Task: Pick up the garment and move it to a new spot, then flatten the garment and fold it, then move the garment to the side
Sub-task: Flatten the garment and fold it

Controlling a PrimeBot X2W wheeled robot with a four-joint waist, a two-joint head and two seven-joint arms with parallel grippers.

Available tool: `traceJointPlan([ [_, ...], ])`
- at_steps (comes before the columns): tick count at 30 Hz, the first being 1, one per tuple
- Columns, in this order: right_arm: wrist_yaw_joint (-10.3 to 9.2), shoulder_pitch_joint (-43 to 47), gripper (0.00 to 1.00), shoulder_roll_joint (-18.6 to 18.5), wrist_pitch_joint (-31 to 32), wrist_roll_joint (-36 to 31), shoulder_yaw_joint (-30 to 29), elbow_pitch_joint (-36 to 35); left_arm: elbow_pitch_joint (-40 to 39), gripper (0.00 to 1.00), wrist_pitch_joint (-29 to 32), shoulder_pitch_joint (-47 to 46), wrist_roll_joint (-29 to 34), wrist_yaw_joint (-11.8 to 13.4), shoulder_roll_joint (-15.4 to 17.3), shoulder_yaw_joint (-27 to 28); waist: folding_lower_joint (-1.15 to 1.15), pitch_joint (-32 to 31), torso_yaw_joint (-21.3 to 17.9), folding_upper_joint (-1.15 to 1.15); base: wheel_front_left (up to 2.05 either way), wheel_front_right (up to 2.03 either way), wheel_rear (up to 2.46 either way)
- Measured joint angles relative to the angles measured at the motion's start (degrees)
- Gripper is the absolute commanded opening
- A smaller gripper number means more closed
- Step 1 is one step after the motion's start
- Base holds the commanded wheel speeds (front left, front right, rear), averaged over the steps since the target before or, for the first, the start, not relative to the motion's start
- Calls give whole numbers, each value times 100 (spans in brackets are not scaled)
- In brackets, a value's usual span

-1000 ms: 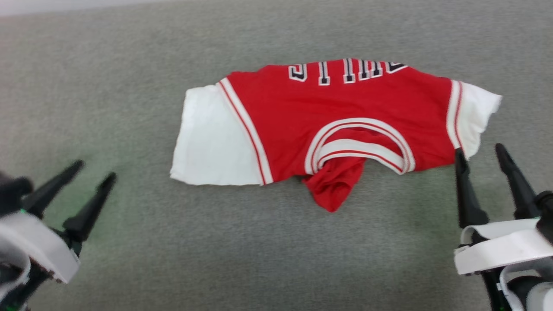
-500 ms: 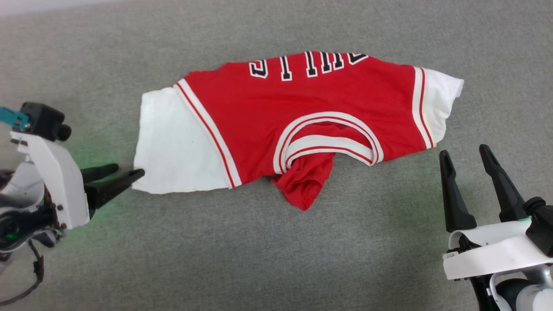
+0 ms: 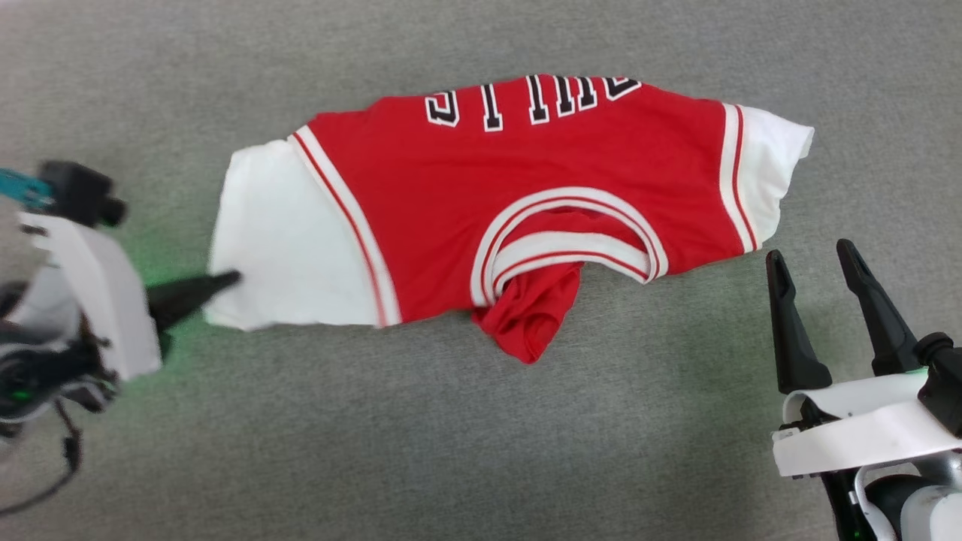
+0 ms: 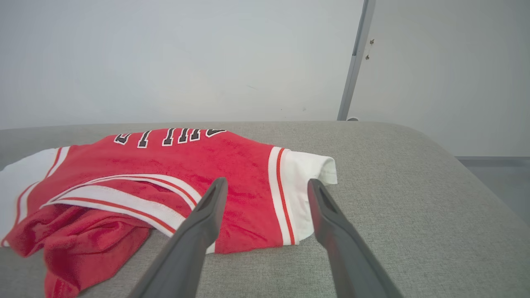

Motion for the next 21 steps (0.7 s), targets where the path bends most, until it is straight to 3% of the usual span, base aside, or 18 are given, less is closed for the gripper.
traceJointPlan([
  [7, 0, -66, 100, 1, 70, -75, -62, 55, 275, 0, -403, -99, -67, 0, 386, 63, 0, -98, 182, 0, 0, 0, 0],
  [14, 0, -70, 100, 1, 155, -168, -75, 141, 389, 0, -794, -92, 169, 0, 474, -187, 0, -153, 323, 0, 0, 0, 0],
  [15, 0, -73, 100, 1, 181, -194, -77, 142, 407, 20, -890, -94, 170, 0, 465, -202, 0, -162, 339, 0, 0, 0, 0],
  [16, 0, -81, 100, 1, 241, -270, -71, 148, 404, 97, -993, -98, 211, 1, 454, -240, 0, -173, 354, 0, 0, 0, 0],
  [21, 0, -194, 100, -1, 745, -656, 88, 264, 349, 100, -1709, -73, 389, 1, 414, -426, 0, -279, 432, 0, 0, 0, 0],
])
